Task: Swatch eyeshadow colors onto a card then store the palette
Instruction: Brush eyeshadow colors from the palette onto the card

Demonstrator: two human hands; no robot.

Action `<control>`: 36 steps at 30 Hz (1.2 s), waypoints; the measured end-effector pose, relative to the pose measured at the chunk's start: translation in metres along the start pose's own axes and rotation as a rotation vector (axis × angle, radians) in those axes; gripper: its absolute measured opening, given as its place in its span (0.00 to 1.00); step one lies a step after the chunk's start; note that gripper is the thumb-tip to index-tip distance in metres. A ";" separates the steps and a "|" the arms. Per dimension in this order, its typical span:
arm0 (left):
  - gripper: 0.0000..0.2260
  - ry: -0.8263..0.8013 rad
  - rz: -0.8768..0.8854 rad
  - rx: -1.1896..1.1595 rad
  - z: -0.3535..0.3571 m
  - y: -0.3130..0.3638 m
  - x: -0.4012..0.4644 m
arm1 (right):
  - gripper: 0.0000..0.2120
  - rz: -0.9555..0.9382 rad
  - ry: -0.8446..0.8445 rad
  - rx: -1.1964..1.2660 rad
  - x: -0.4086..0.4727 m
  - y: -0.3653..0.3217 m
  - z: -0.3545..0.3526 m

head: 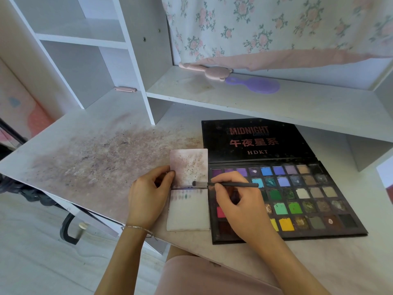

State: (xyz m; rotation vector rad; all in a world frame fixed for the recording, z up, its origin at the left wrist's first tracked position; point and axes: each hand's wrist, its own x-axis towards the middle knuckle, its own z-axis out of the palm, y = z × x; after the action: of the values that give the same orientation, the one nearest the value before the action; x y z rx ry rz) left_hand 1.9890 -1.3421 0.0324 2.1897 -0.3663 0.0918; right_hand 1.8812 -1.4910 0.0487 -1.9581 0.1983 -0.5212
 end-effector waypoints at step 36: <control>0.09 0.122 -0.071 0.055 0.017 0.010 -0.007 | 0.08 0.194 0.742 -0.193 -0.035 0.051 -0.115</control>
State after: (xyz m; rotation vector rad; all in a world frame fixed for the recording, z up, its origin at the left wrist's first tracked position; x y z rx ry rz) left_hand 1.9788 -1.3595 0.0288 2.2365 -0.2194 0.1975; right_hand 1.8035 -1.5946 0.0342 -1.8182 0.9220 -1.1127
